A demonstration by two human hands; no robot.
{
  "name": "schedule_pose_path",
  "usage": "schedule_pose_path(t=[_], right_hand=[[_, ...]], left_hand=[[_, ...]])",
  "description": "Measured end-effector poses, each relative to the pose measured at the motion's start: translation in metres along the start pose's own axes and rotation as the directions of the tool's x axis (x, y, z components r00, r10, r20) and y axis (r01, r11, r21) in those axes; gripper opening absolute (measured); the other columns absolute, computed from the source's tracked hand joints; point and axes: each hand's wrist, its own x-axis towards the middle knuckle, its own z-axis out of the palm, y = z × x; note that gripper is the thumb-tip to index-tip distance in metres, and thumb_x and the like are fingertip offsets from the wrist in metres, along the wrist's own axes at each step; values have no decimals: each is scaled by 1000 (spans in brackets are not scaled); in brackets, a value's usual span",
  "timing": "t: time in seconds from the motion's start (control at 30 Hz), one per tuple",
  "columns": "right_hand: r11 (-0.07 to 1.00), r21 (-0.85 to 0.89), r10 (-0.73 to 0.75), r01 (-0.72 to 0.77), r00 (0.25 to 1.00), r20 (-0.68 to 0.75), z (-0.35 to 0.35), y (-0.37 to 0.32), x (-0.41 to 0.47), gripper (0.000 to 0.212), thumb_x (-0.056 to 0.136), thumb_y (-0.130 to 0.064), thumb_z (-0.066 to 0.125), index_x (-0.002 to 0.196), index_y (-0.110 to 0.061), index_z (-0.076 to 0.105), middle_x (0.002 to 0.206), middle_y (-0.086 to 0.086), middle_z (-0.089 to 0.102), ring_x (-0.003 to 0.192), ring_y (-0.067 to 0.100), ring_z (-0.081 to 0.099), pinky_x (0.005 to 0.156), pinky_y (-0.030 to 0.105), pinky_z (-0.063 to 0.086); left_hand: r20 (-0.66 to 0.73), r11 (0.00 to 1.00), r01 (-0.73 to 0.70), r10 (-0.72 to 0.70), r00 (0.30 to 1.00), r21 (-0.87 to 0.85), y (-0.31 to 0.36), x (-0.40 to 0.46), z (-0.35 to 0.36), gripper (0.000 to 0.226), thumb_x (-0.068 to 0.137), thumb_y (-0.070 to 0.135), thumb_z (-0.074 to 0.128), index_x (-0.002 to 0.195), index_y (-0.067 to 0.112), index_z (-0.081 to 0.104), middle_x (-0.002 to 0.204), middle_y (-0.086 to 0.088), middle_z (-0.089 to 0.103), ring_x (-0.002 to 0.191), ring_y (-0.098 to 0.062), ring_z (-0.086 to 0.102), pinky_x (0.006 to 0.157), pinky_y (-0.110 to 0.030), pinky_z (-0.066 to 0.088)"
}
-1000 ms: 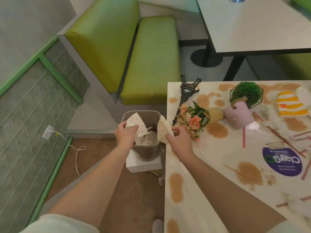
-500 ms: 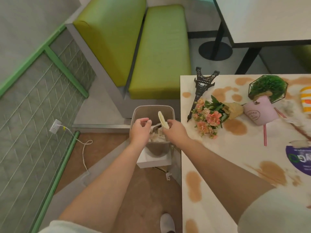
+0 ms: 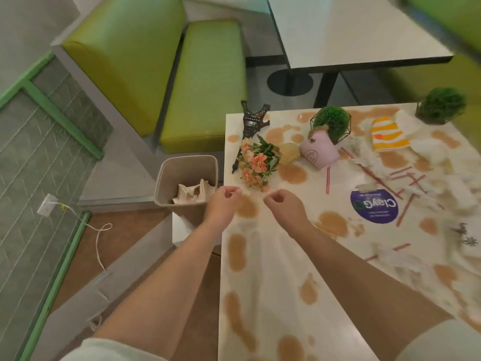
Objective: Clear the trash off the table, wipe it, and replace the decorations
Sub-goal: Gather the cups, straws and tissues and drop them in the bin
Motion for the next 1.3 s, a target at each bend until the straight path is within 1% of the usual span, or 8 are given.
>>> schedule_pose_path(t=[0.07,0.27,0.5,0.63,0.77,1.03,1.2,1.3], right_hand=[[1000,-19,22,-23,1000,-7,-25,18,-10,12,92,-28,57,93,-18,63,89,-7,62,74,8,56,52,23,42],[989,-136,54,-66,995,-88,-98,81,-30,17,93,-25,55,93,-13,67,89,1,68,76,19,61,57,28,45],[915,-382,49,-129,976,-210,-176,153,-47,18,86,-17,59,98,-24,71,103,-1,63,87,20,62,66,30,49],[787,-602,16,-139,979,-205,-210,185,-60,31,85,-25,62,116,-28,64,118,3,54,113,23,48,89,34,45],[748,-656,43,-97,994,-98,-230,208,-64,52,81,-39,68,130,-36,54,124,2,46,117,24,38,101,33,36],[801,-599,-61,-5,994,-89,-235,226,-54,24,90,-22,63,114,-24,68,111,2,54,111,23,48,84,31,44],[938,-347,-50,-17,982,-182,-242,220,-50,17,89,-15,58,99,-25,68,96,-5,55,96,18,56,74,33,46],[974,-222,-14,-40,972,-234,-253,212,-45,19,93,-16,52,98,-27,66,98,-2,54,80,16,57,62,30,42]], left_hand=[[26,1000,-5,4,1000,21,5,-16,27,22,97,37,55,112,22,62,103,4,66,91,-14,62,70,-27,44],[167,995,-37,20,986,97,12,-60,112,16,94,41,58,104,29,61,105,7,66,96,-16,64,85,-32,49],[249,982,-78,34,968,170,16,-96,191,18,92,39,61,105,26,63,91,6,62,96,-19,63,83,-32,47],[285,980,-66,10,958,186,15,-108,219,23,89,36,66,108,23,64,96,5,63,95,-18,62,88,-31,47],[329,958,-86,-10,944,275,17,-122,246,25,89,37,67,109,24,62,94,10,59,88,-11,59,79,-26,45],[328,811,-204,16,944,549,25,-122,276,23,86,47,66,100,31,61,95,9,61,86,-14,62,73,-31,49],[267,684,-261,100,959,682,30,-119,286,20,87,41,68,101,26,67,106,3,60,101,-21,60,82,-35,50],[276,600,-300,134,952,741,30,-121,291,24,91,38,63,107,21,69,113,-3,58,107,-24,58,86,-36,49]])
